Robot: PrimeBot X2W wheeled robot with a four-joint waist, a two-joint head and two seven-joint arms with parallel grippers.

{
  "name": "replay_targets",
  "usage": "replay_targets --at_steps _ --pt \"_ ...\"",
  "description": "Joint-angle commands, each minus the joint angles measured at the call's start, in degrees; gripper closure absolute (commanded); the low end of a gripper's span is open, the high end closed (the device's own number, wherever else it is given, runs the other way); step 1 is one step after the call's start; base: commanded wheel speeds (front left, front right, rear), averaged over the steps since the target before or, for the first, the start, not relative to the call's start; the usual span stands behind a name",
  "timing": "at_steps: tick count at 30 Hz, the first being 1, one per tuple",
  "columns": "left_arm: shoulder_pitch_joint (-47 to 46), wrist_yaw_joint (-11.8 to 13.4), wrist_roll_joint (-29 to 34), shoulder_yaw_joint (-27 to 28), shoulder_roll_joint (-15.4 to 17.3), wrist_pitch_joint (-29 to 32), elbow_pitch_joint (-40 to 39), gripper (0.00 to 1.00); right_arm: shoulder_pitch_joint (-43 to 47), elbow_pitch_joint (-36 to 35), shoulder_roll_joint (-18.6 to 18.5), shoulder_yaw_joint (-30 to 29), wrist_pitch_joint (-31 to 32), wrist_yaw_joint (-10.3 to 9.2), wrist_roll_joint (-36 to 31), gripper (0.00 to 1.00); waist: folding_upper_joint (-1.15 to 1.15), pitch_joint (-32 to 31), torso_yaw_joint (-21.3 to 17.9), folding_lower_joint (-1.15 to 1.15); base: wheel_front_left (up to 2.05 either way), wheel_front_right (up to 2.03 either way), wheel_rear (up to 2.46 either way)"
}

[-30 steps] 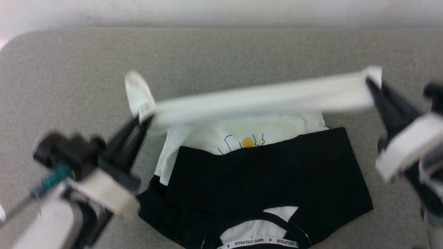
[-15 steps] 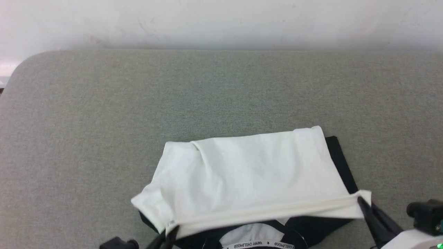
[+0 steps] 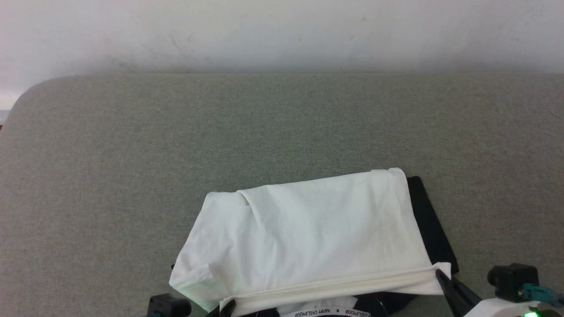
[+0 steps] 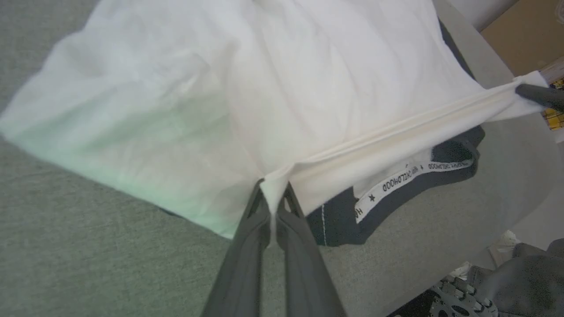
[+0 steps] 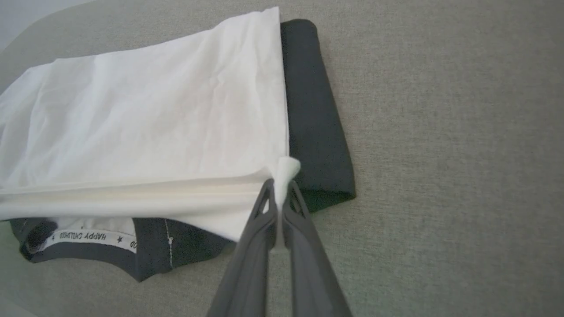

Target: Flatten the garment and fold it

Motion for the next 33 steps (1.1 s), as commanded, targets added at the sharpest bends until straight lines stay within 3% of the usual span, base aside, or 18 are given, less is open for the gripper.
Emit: replay_targets --at_steps 1,3,4,5,6,7,8,14,21,28,33 --pt "-1.33 -0.31 -0.54 0.18 -0.32 0.33 1.80 1.00 -1.31 1.20 -0.09 -0.27 -0.63 -0.55 -0.57 1.00 0.00 -0.19 0.13 0.00 0.00 0.00 0.00" --pt "-2.49 -0.71 -1.54 0.25 -1.58 0.42 4.12 1.00 -2.15 3.10 0.10 0.06 -1.06 -0.55 -0.54 0.96 0.00 -0.44 0.27 0.00 0.00 0.00 0.00" --pt "-2.99 -0.93 -1.73 0.06 -1.91 0.72 5.22 0.95 -2.49 3.93 0.13 0.15 -1.34 -0.55 -0.61 0.66 0.00 -0.62 0.34 0.00 0.00 0.00 0.00" --pt "-3.37 -1.12 -2.12 0.07 -2.39 0.69 5.98 0.76 -2.75 4.62 0.14 0.21 -1.62 -0.55 -0.69 0.47 0.00 -0.79 0.41 0.00 0.00 0.00 0.00" --pt "-3.59 -1.06 -2.71 0.39 -2.99 0.43 6.49 0.55 -2.93 5.20 0.16 0.25 -1.84 -0.55 -0.73 0.00 0.00 -0.97 0.45 0.00 0.00 0.00 0.00" --pt "-3.73 -1.07 -2.95 0.45 -3.24 0.38 6.77 0.24 -3.08 5.56 0.18 0.29 -1.90 -0.55 -0.74 0.00 0.00 -1.15 0.46 0.00 0.00 0.00 0.00" --pt "-3.73 -1.11 -3.09 0.40 -3.31 0.45 6.84 0.00 -3.18 5.69 0.22 0.36 -1.81 -0.55 -0.55 0.00 0.00 -1.33 0.47 0.00 0.00 0.00 0.00" --pt "-1.07 0.01 -6.26 2.97 -3.70 -1.14 2.08 0.00 -2.47 1.62 0.42 -1.42 -0.50 -0.55 1.78 0.00 0.00 -2.52 0.41 0.00 0.00 0.00 0.00" --pt "4.85 3.95 -10.56 9.69 -3.35 -4.92 -14.47 0.00 -0.56 -7.14 1.06 -5.95 1.54 -0.55 2.51 0.00 0.00 -3.09 0.40 0.00 0.00 0.00 0.00" --pt "4.57 12.47 3.18 18.41 -1.43 -15.34 -20.13 0.00 -1.16 -10.75 1.86 -8.08 3.41 -0.55 1.25 0.00 0.00 -1.76 0.65 0.00 0.00 0.00 0.00" --pt "4.14 14.99 12.42 20.54 -3.22 -16.58 -20.14 0.00 -4.27 -7.54 1.92 -7.26 5.08 -0.55 -0.63 0.00 0.00 0.72 0.94 0.00 0.00 0.00 0.00"
